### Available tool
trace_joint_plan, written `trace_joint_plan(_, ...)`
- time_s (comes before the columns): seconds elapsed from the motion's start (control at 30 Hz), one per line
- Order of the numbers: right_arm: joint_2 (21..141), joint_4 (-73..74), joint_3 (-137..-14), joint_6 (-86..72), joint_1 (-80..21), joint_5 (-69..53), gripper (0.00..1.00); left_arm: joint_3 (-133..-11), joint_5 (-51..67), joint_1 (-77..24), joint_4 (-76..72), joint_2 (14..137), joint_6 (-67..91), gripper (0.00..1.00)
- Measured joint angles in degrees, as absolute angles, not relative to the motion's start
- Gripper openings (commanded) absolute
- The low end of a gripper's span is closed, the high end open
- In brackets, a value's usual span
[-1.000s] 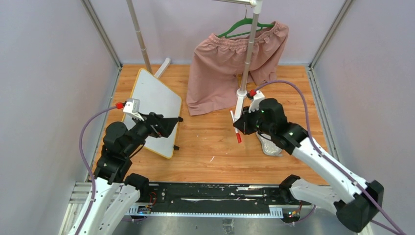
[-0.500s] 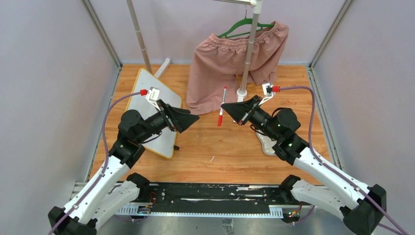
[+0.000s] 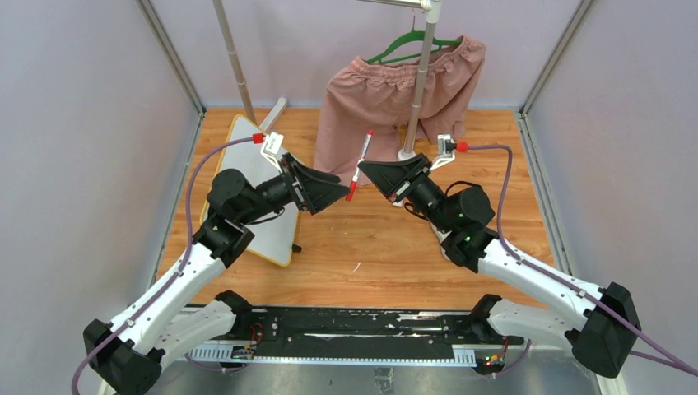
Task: Write a sentence on the whiteboard
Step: Open the whiteboard marker at the center of the board.
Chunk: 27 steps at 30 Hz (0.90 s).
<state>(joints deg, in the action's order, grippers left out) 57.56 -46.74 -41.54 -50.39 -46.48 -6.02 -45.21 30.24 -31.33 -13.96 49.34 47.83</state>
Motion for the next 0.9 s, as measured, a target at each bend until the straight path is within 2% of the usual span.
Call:
trace_joint_plan(0.23, 59.1, -48.5, -42.1, -51.5, -48.1, -5.8, 0.00, -46.6, 32.0, -33.3, -15.4, 50.9, 48.3, 0.61)
trace_joint_plan(0.37, 59.1, -49.3, -42.4, -51.7, -48.3, -5.7, 0.00, -46.6, 32.2, -33.6, -16.0, 50.5, 48.3, 0.55)
trace_joint_plan(0.7, 60.0, -50.1, -42.5, -52.3, -49.3, -5.3, 0.00, -46.6, 32.9, -34.7, -16.8, 50.5, 48.3, 0.30)
trace_joint_plan(0.9, 60.0, -50.2, -42.5, -52.3, -49.6, -4.8, 0.00, -46.6, 33.1, -34.7, -16.9, 50.5, 48.2, 0.27)
